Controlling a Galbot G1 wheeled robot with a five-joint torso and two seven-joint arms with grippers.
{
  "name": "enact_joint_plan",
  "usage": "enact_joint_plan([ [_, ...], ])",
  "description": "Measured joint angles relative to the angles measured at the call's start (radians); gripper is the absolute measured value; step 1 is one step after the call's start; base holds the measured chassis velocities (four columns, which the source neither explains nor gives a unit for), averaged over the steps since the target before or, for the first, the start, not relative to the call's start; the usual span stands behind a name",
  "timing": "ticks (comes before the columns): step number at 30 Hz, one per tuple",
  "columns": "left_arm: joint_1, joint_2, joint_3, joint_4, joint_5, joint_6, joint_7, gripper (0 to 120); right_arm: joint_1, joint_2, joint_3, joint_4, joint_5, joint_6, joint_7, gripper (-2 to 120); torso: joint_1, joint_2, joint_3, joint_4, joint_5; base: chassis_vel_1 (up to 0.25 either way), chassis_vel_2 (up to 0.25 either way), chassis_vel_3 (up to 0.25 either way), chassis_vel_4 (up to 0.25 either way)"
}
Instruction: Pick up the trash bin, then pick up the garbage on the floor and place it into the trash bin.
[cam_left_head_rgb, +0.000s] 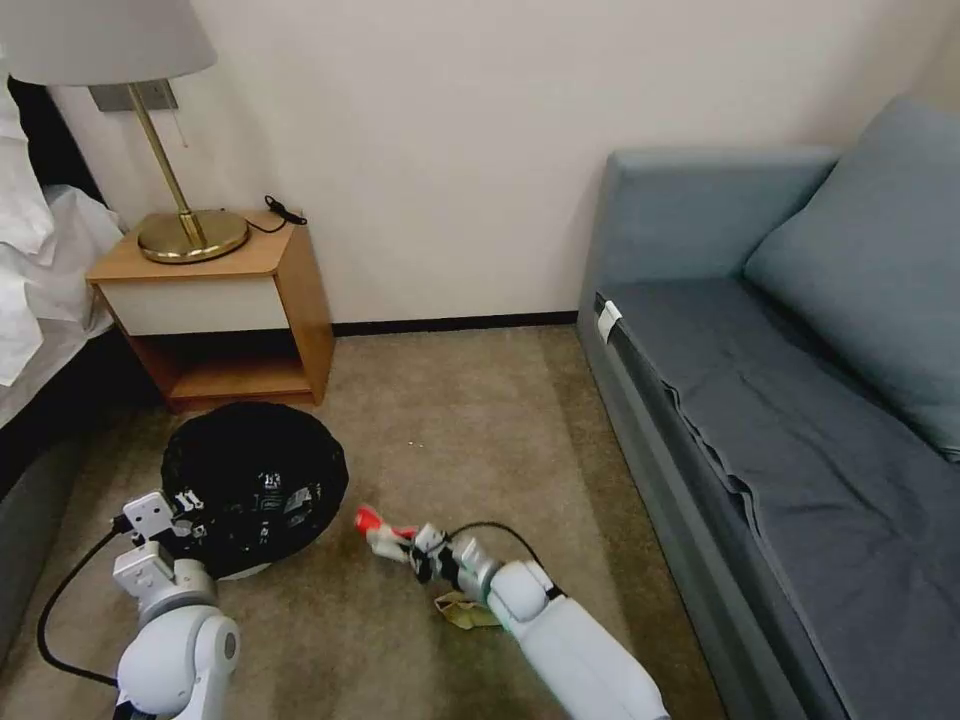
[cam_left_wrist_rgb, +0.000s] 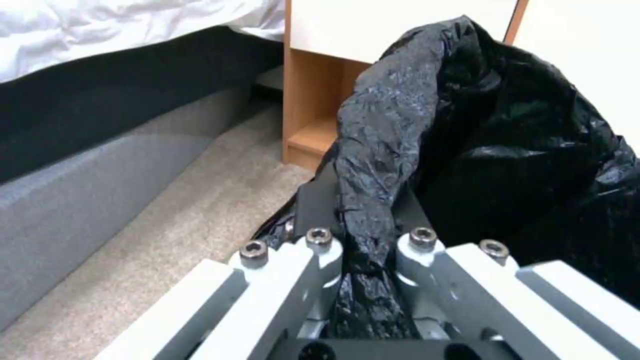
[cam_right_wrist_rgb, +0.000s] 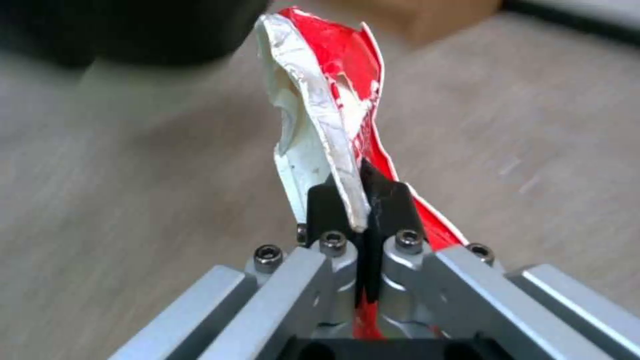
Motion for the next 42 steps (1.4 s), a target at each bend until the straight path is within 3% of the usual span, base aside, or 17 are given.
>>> enact_joint_plan([
  [5,0.002,0.001,0.002,-0.005,0.0,0.0,0.0,4,0.026,0.001,0.019,0.012,0.011,-0.004,0.003,0,0.0,0.0,0.0,0.0,-0.0001,0.0,0.0,0.0,0.0],
  [13,0.005,0.002,0.013,-0.024,0.006,0.004,0.001,4,0.141,-0.036,0.042,0.182,0.175,-0.04,0.008,0,0.0,0.0,0.0,-0.0002,-0.0002,0.0,0.0,0.0,0.0],
  [17,0.002,0.001,0.017,-0.026,0.009,0.011,0.007,4,0.129,-0.02,0.023,0.285,0.313,-0.077,0.02,0,0.0,0.0,0.0,-0.0003,-0.0003,0.0,0.0,0.0,0.0],
  [20,-0.006,-0.003,0.022,-0.027,0.018,0.015,0.016,4,0.088,0.016,-0.029,0.391,0.489,-0.139,0.012,0,0.0,0.0,0.0,0.0001,-0.0001,0.0,0.0,0.0,0.0],
  [25,-0.011,-0.011,0.03,-0.027,0.025,0.016,0.025,4,0.031,0.022,-0.109,0.472,0.635,-0.22,0.01,0,0.0,0.0,0.0,0.0001,-0.0001,0.0,0.0,0.0,0.0],
  [29,-0.012,-0.014,0.034,-0.025,0.028,0.015,0.03,4,-0.003,0.017,-0.144,0.482,0.655,-0.235,0.014,0,0.0,0.0,0.0,0.0,-0.0001,0.0,0.0,0.0,0.0],
  [42,-0.006,-0.025,0.046,-0.014,0.038,0.006,0.042,4,-0.068,0.038,-0.158,0.408,0.52,-0.175,0.015,1,0.0,0.0,0.0,0.0,0.0,0.0,0.0,0.0,0.0],
])
